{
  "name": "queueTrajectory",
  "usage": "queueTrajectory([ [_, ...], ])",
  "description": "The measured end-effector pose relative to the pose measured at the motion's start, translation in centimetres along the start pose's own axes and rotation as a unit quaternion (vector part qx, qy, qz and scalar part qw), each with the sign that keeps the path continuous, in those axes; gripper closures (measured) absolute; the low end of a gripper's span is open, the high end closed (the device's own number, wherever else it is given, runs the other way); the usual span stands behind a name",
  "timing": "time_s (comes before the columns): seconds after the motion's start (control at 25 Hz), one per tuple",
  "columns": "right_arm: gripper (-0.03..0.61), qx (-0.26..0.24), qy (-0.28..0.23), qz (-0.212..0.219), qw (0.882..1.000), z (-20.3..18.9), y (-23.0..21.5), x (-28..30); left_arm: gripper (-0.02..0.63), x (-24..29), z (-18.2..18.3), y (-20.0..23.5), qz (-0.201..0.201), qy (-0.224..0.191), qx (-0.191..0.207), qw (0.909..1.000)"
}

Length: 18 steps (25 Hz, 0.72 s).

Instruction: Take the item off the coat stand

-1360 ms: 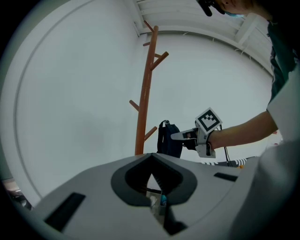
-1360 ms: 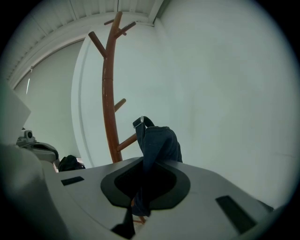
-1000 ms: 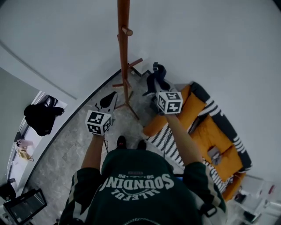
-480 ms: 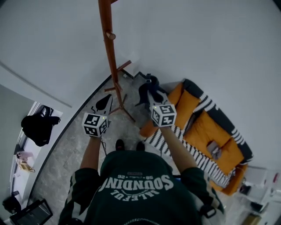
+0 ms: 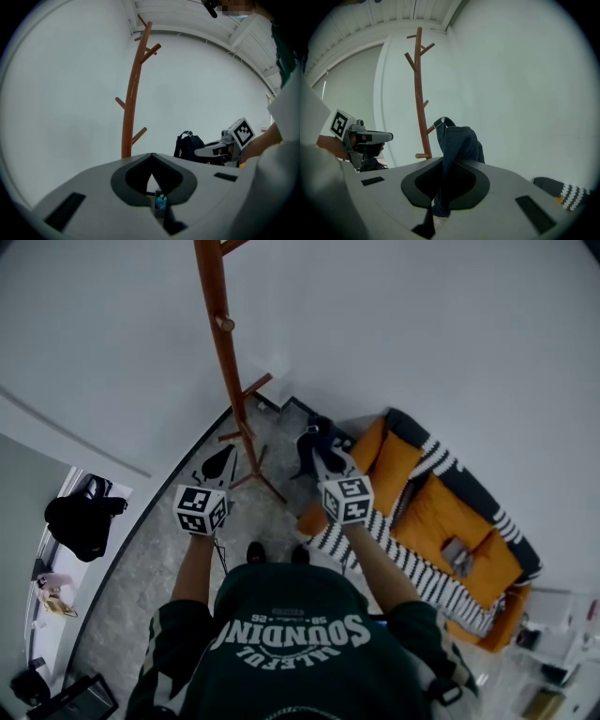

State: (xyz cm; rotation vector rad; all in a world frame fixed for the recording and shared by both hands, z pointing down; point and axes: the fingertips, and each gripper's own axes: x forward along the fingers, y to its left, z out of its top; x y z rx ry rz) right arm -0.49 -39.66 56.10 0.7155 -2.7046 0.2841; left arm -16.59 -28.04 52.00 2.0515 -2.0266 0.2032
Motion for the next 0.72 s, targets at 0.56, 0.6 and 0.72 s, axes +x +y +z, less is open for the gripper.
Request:
queueTrajectory([
  [0.56, 0.561, -0.007, -0.004, 0.006, 1.000, 0.47, 0.56, 0.08, 0.614, -0.15, -0.48, -0.02, -0.001, 0.001, -0.005, 1.0000],
  [0.6, 0.561, -0.008, -0.003, 0.007, 1.000, 0.47, 0.65, 0.08, 0.614, -0.19, -0.50, -0.01, -0.001, 0.002, -0.005, 1.0000],
  [0.72, 0.561, -0.009, -0.001, 0.008, 1.000, 0.37, 0.89, 0.05, 0.614, -0.34, -0.56, 0.00, -0.001, 0.002, -0.005, 1.0000],
])
